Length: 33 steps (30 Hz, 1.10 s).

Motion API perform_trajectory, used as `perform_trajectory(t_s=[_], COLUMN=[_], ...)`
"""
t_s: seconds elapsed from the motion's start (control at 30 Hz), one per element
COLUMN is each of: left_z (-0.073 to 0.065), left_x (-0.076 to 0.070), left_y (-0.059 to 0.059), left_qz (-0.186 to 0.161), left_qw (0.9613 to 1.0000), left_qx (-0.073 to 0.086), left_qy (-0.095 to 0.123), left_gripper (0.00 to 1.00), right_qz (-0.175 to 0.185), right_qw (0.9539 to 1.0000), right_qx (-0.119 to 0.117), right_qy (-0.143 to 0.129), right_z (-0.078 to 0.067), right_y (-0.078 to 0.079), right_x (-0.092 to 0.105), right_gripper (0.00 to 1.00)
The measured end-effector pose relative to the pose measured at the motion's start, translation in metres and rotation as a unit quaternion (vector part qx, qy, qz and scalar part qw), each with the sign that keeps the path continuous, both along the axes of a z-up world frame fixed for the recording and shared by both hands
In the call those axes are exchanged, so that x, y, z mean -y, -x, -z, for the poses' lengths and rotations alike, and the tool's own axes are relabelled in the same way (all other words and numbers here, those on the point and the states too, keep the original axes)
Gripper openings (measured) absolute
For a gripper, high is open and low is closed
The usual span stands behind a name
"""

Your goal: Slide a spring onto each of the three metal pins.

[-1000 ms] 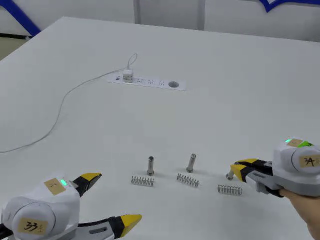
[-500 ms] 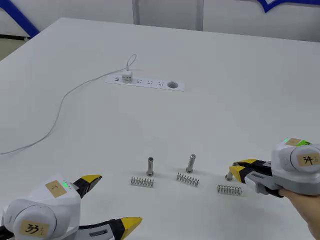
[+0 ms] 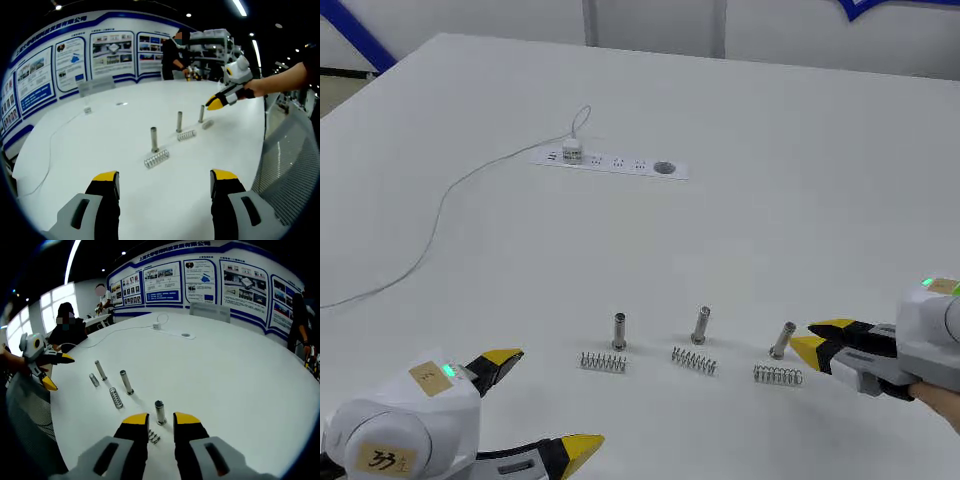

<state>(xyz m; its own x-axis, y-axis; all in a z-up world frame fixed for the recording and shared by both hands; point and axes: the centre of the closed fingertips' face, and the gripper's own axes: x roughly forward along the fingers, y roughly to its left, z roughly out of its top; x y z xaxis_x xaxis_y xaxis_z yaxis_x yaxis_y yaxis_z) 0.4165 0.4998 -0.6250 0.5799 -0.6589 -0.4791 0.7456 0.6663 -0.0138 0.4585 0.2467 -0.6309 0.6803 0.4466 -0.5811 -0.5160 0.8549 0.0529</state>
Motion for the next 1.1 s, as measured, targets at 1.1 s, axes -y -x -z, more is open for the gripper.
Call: perform_trajectory(t_s=[1.1], left_z=[0.011], left_x=[0.001], left_y=[0.005], left_qz=[0.01], left_qw=[0.9996], left_qx=[-0.015], left_qy=[-0.023], left_gripper=[0.76], right_qz=[-0.176], right_qw=[0.9804], right_qx=[-0.067], right_qy=[0.057], right_z=[0.046], right_y=[0.026], right_x=[-0.02], right_gripper=[0.16])
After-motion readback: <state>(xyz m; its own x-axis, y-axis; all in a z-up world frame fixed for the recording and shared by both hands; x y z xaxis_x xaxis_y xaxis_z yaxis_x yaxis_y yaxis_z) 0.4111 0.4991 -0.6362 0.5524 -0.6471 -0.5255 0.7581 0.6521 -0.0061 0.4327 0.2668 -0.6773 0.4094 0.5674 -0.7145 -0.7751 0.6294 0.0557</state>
